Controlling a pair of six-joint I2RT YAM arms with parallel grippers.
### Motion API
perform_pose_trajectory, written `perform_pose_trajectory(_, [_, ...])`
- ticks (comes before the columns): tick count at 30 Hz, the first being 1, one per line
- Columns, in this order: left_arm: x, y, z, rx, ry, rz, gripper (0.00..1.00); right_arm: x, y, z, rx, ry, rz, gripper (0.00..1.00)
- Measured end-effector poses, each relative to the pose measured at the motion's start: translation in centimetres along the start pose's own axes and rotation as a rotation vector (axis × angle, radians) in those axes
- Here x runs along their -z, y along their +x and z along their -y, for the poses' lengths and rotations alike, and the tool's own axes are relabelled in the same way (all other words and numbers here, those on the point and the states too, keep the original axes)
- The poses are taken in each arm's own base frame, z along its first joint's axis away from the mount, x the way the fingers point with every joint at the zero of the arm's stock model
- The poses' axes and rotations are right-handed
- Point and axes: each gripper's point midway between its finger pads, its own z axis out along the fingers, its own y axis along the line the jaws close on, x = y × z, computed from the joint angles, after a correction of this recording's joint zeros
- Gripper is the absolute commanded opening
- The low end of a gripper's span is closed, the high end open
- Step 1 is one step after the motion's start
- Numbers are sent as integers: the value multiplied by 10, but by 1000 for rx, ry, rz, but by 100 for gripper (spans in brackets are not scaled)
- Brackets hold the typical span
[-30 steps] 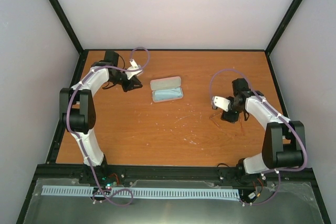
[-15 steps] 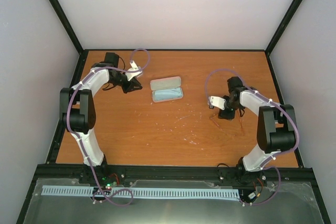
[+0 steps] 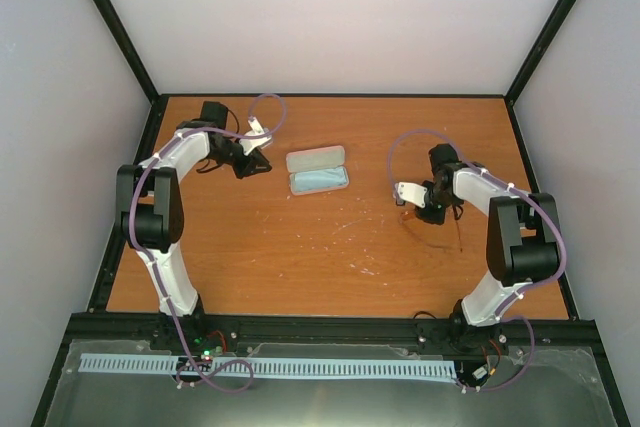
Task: Organize the sunglasses
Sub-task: Pick up the sunglasses from the center of the board, then fold the sunglasses.
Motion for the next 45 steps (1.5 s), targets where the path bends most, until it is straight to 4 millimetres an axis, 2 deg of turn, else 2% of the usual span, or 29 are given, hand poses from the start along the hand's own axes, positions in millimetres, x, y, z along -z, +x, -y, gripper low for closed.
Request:
perform_pose_trajectory(9, [-1, -2, -1, -3, 0, 14, 19, 6, -2, 1, -118, -12, -1, 3])
perform_pose_trajectory(11, [-1, -4, -1, 1, 4, 21, 19, 14, -12, 12, -176, 5, 36, 3])
perform_pose_trajectory(14, [2, -14, -1, 4, 8, 46, 19, 39, -38, 45, -292, 74, 132, 3])
perform_pose_trajectory(16, [7, -28, -2, -6, 12, 81, 19, 61, -60, 74, -378, 148, 211, 3])
perform_pose_trajectory(19, [19, -66, 0, -39, 24, 170, 19, 90, -98, 109, -536, 260, 325, 3])
perform_pose_trajectory(23, [44, -120, 11, -94, 38, 311, 19, 115, -157, 122, -756, 287, 461, 3])
perform_pose_trajectory(26, [69, -162, 28, -145, 50, 427, 19, 123, -197, 129, -905, 219, 579, 3])
perform_pose_trajectory(27, [77, -174, 34, -159, 57, 462, 19, 122, -204, 130, -950, 191, 610, 3])
perform_pose_trajectory(31, [98, -219, 57, -235, 88, 573, 19, 113, -217, 126, -1126, 51, 691, 3])
perform_pose_trajectory(34, [100, -238, 72, -261, 122, 614, 19, 111, -221, 123, -1182, -9, 715, 3])
perform_pose_trajectory(41, [83, -260, 117, -291, 239, 639, 18, 124, -237, 119, -1204, -106, 790, 3])
perform_pose_trajectory(45, [64, -261, 140, -287, 312, 632, 18, 145, -245, 116, -1189, -135, 848, 3])
